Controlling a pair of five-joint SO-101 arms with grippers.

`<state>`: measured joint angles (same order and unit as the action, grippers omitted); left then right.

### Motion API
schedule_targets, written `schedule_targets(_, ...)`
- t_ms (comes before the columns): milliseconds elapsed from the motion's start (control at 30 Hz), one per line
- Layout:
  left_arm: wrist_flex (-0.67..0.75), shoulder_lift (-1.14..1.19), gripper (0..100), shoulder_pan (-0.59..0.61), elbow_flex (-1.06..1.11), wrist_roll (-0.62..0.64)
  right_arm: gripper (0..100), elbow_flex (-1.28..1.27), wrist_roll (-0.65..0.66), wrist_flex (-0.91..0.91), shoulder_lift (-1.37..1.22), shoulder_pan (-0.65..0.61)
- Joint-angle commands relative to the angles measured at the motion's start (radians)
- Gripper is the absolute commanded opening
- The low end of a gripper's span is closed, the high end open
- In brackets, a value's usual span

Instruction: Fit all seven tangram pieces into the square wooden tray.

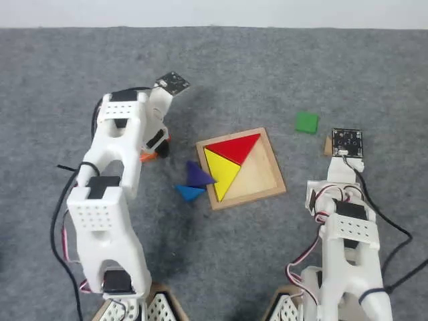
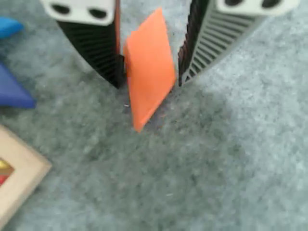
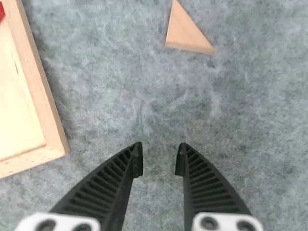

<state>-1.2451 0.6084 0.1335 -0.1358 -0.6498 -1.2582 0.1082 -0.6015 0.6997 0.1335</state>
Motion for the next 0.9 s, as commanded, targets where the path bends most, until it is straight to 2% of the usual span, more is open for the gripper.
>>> schedule_targets(0,-0.052,0.021,18,0.046,-0.051,-0.017,12.3,0.005,0.014,0.024,0.033,0.01)
schedule_targets(167,-0.068,0.021,18,0.052,-0.053,-0.035,12.3,0.005,0.014,0.024,0.033,0.01)
schedule_targets(333,-0.083,0.021,12,0.044,-0.048,-0.049,12.3,0.005,0.014,0.024,0.033,0.012)
schedule_targets(533,-0.261,-0.063,3,-0.044,-0.03,-0.084,12.3,0.005,0.014,0.024,0.033,0.012)
schedule_targets(733,-0.281,-0.311,2,-0.087,0.173,-0.087,12.3,0.005,0.014,0.024,0.033,0.012)
schedule_targets(867,-0.203,-0.414,7,-0.072,0.302,-0.08,12.3,0.005,0.014,0.022,0.033,0.012)
